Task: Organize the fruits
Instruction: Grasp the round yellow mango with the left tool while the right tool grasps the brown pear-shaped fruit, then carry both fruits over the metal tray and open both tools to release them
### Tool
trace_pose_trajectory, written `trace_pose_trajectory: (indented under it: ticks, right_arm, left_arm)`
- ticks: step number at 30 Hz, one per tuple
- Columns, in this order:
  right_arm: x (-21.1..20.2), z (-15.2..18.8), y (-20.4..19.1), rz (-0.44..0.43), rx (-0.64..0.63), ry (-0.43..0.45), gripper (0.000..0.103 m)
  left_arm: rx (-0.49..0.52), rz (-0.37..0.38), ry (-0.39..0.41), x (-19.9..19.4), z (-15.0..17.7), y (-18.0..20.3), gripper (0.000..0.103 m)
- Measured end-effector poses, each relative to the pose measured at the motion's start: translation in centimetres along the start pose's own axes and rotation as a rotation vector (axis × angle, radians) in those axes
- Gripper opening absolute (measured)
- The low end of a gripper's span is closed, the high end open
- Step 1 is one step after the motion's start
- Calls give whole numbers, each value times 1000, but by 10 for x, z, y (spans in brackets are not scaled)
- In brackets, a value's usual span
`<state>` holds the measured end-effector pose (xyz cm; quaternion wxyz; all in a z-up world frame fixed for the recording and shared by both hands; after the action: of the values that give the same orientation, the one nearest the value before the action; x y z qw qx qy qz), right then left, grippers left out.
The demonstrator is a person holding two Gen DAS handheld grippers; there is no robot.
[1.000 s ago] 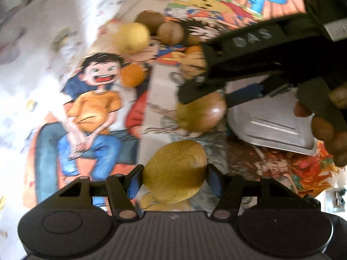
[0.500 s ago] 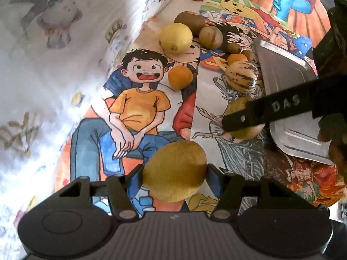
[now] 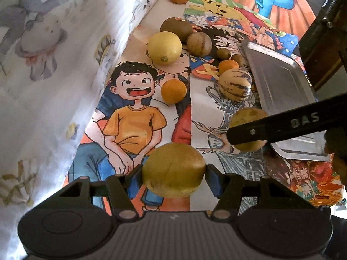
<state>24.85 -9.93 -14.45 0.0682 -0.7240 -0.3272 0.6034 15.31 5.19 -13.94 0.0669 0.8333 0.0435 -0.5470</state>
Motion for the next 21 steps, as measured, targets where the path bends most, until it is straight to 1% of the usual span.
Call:
trace_pose_trajectory:
  ticks: [8, 13, 16, 21]
  right_arm:
    - [-18, 3, 1, -40, 47, 43, 75]
    - [-27, 2, 9, -45, 79, 76, 75]
    - [-34, 2, 16, -41, 95, 100, 75]
    - [-51, 5, 33, -34, 151, 158, 75]
  left_arm:
    - [-26, 33, -20, 2, -3, -5, 64]
    - [-48, 38, -10, 0, -5, -7, 64]
    - [-60, 61, -1, -3, -10, -7, 64]
    - [-54, 79, 8, -4, -20, 0, 64]
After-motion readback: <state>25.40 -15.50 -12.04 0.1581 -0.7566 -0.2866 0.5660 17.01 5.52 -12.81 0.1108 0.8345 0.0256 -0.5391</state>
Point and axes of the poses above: each gripper's, at about its wrist camera, not at the fingertips, and x roughly the way its jaws point, y to its right, z to its underside, the point moved 4 cm from there along x, roughly the way its jaws point, and after that the axes turned 5 degrees about -z, right-handed, at the moved point
